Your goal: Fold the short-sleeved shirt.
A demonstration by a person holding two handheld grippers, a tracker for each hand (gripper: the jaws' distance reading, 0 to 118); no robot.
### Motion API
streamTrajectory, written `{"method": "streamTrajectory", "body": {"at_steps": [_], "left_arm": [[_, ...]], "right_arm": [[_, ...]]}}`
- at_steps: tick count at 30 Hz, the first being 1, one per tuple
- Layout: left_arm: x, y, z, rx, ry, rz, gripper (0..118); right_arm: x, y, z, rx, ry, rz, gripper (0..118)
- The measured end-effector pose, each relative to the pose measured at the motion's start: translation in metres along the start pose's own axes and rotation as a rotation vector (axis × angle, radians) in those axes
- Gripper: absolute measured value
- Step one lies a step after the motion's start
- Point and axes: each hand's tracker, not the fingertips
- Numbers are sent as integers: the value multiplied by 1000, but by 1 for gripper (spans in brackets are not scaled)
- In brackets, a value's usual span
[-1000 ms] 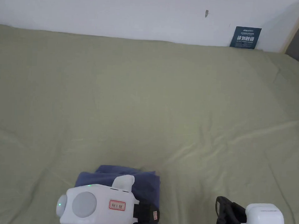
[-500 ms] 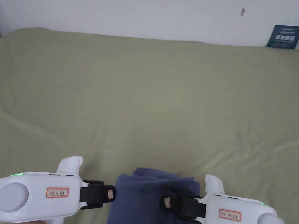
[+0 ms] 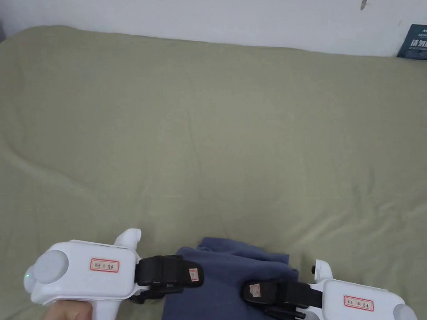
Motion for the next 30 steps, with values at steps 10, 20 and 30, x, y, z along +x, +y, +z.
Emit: {"method": "streamTrajectory", "body": {"at_steps": [10,20,30], "left_arm": [[8,-2,-22,-19,9,65,30],[-38,55,145,62,183,-22,30],[-127,143,313,159,401,48,30]], "right_arm": [[-34,-5,-2,7,-114,102,0],[-75,-2,-6,15,-123,223,0],[-80,30,-43,12,-146,253,0]]}}
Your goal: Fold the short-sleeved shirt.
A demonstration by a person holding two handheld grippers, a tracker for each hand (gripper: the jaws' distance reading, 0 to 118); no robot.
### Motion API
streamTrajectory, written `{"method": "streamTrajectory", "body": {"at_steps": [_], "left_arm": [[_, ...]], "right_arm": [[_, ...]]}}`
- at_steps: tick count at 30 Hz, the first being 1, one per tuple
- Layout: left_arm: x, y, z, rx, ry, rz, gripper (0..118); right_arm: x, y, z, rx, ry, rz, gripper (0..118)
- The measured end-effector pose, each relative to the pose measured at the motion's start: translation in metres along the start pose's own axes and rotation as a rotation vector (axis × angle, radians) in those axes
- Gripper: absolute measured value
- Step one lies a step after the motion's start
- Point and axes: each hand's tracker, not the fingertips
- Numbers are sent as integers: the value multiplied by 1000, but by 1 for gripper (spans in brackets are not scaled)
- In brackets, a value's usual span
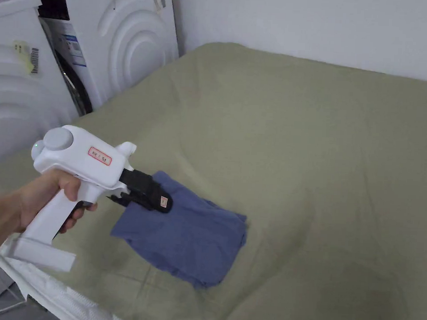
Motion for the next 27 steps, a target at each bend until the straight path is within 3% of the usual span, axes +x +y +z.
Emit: {"method": "streamTrajectory", "body": {"at_steps": [3,5,6,7,8,9,12,15,16,17,18,19,20,22,25,27], "left_arm": [[-19,26,0,-22,21,28,33],[-23,34,0,-23,74,-15,76],[-22,38,-1,-3,99,-32,87],[-21,40,-1,30,138,-34,87],[-19,42,-1,33,160,-36,118],[-44,45,6,86,127,-33,117],[-33,44,17,169,148,-30,114],[31,1,31,201,124,-62,112],[47,-5,32,211,122,-73,109],[45,1,28,223,116,-81,89],[64,-4,27,246,63,-87,56],[86,-9,22,248,23,-123,15],[110,-16,18,285,24,-190,1],[165,-45,19,336,44,-246,1],[223,-69,-11,421,-98,-242,1],[278,-93,-26,503,-52,-303,1]], "right_arm": [[2,5,-7,13,-3,-8,0],[2,7,-10,17,-6,-10,0],[3,8,-11,15,-7,-9,0],[2,8,-11,14,-12,-7,0],[2,8,-10,15,-18,-7,0],[2,8,-9,15,-19,-9,0],[4,9,2,21,-14,-6,0],[-1,10,18,39,-3,8,0],[-3,10,26,47,1,16,0],[-7,10,35,58,5,29,0],[-11,10,43,73,7,42,0],[-17,10,52,93,2,53,0],[-23,9,63,117,-1,73,0],[-40,9,85,171,-23,121,0],[-74,5,120,284,-126,231,0],[-104,1,142,379,-278,367,0]]}}
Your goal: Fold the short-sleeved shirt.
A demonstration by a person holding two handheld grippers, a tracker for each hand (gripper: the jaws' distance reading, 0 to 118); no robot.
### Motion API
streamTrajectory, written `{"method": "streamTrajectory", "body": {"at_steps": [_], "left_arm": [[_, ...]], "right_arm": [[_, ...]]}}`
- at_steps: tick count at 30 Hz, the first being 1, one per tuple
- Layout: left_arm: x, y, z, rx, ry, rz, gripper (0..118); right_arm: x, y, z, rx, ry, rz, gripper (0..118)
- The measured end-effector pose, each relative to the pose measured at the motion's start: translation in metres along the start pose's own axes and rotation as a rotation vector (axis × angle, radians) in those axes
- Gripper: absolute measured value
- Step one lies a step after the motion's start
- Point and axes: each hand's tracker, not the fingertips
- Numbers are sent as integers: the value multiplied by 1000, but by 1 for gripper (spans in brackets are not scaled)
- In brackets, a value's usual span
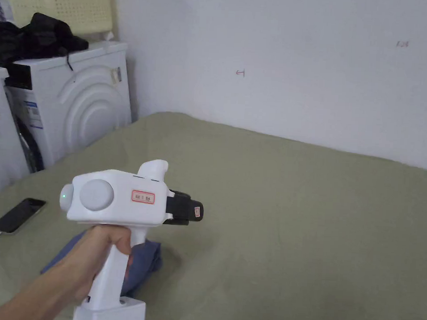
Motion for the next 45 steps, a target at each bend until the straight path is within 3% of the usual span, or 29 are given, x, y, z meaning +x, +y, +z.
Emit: {"method": "streamTrajectory", "body": {"at_steps": [5,6,9,12,15,26,28,29,30,31,32,34,35,40,41,45], "left_arm": [[119,-40,-27,176,110,-174,1],[166,-60,-16,214,119,-206,1],[218,-84,-11,385,185,-255,1],[253,-101,-1,518,310,-376,1],[262,-99,4,469,240,-380,1],[264,-93,16,450,270,-434,1],[262,-91,15,444,282,-429,10],[261,-90,14,438,284,-423,41],[259,-90,16,433,284,-410,83],[258,-89,14,413,286,-384,118],[256,-86,11,364,284,-369,117],[248,-86,4,418,269,-365,118],[249,-84,2,416,285,-383,118],[248,-94,17,436,293,-385,118],[247,-95,19,445,296,-377,118],[263,-91,37,429,287,-378,118]], "right_arm": [[-52,21,43,243,-343,346,0],[-62,22,48,280,-389,400,0],[-93,21,60,416,-542,510,0],[-106,21,66,513,-605,551,0],[-113,21,70,566,-615,555,0],[-114,28,74,577,-616,526,1],[-112,29,72,570,-621,529,2],[-110,30,70,563,-617,532,11],[-110,31,69,560,-621,531,30],[-109,32,69,558,-622,526,64],[-108,34,69,552,-613,518,113],[-107,36,67,540,-612,495,115],[-115,41,76,603,-607,508,118],[-135,54,82,543,-613,547,118],[-124,42,77,537,-614,545,118],[-124,48,83,402,-536,416,118]]}}
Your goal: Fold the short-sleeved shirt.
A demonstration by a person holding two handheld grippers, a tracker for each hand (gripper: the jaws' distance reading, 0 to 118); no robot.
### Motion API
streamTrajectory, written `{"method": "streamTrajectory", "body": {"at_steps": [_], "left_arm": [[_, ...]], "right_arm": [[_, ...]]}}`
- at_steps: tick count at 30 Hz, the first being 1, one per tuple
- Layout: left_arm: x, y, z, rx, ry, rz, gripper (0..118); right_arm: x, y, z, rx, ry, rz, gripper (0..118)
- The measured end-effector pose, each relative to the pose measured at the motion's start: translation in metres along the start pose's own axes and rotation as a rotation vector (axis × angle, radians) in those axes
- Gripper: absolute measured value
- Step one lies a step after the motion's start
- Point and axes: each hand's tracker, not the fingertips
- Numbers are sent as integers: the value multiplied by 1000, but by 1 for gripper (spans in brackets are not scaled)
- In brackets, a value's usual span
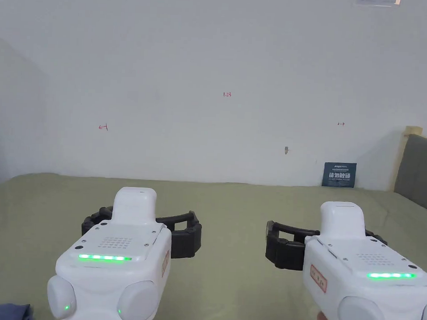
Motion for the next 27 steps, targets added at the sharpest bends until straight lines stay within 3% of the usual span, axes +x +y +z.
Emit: {"method": "streamTrajectory", "body": {"at_steps": [2,5,10,14,18,27], "left_arm": [[0,3,-1,-12,20,-6,118],[1,8,12,-5,5,3,118],[1,10,10,-26,-14,-12,118],[-1,9,4,-27,-13,-24,118],[-3,11,5,-31,-13,-17,118],[-15,8,-12,-59,-1,-4,118]], "right_arm": [[-7,12,3,-17,-70,-19,118],[-13,10,5,10,-162,15,118],[-12,10,4,-18,-10,47,118],[-18,-1,0,17,-120,59,118],[-18,-7,-4,18,-113,94,118],[-14,-6,-5,29,-97,86,118]]}}
